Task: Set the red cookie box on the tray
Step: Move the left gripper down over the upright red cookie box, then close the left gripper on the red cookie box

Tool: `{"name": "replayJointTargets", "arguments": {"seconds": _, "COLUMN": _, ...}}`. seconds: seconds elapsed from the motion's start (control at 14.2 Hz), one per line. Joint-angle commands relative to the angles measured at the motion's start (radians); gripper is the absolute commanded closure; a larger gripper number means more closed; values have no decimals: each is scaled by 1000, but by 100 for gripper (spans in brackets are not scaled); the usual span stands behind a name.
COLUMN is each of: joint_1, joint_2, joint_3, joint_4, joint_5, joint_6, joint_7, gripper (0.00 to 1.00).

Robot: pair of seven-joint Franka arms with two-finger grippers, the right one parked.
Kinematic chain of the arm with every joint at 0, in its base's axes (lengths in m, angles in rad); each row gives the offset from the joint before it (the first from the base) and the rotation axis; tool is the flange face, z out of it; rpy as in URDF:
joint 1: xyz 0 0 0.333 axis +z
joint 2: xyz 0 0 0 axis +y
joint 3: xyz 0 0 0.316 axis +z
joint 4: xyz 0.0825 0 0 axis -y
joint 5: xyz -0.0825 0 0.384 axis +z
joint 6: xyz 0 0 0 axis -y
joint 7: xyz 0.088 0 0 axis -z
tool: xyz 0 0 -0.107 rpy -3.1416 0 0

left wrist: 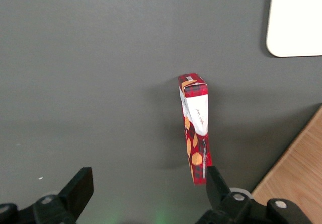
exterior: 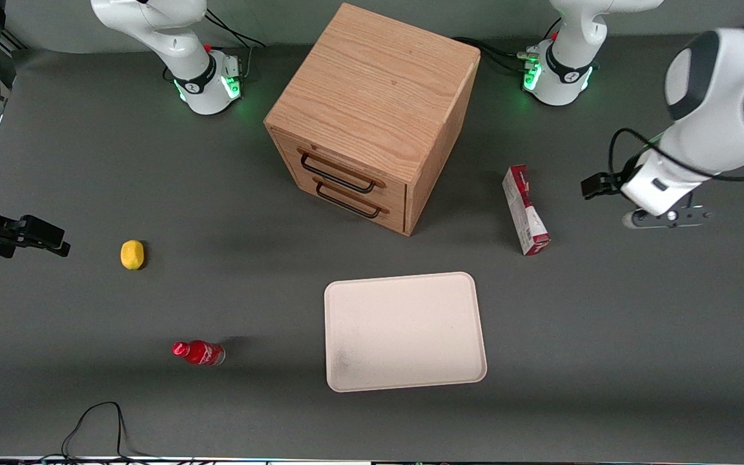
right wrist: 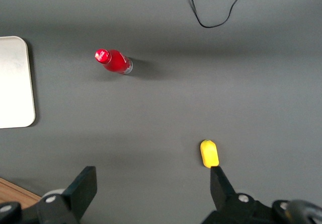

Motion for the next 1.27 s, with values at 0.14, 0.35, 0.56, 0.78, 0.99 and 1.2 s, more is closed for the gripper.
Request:
{"name": "replayJointTargets", "arguments": {"seconds": 0.14, "joint_1": -3, "joint_2": -64, "joint_3": -81, "joint_4": -260, "joint_5": -3, "joint_6": 267, "joint_7": -116, "gripper": 0}}
{"name": "replayJointTargets", "arguments": {"seconds": 0.35, "joint_1": -12, "joint_2": -50, "joint_3": -135, "joint_4": -345, "joint_5": 0, "joint_6": 389, "joint_7": -183, "gripper": 0}}
{"name": "replayJointTargets", "arguments": {"seconds": 0.56, "joint_1": -15, "joint_2": -15, "joint_3": -146, "joint_4": -464, "joint_5": 0, "joint_6": 580, "joint_7": -217, "gripper": 0}}
{"name": "replayJointTargets", "arguments": {"seconds": 0.78, "joint_1": -37, "joint_2": 65, "joint_3": -147, "joint_4": -491, "joint_5": 0, "joint_6": 656, "joint_7": -290, "gripper": 0}}
{"name": "replayJointTargets", "arguments": {"seconds": 0.99, "joint_1": -72, "joint_2": 133, "joint_3": -147, "joint_4": -524, "joint_5": 1, "joint_6": 765, "joint_7": -358, "gripper": 1}}
{"name": "replayJointTargets", "arguments": {"seconds": 1.2, "joint_1": -70, "joint_2": 148, "joint_3": -146, "joint_4": -524, "joint_5": 0, "joint_6": 759, "joint_7": -369, "gripper": 73}}
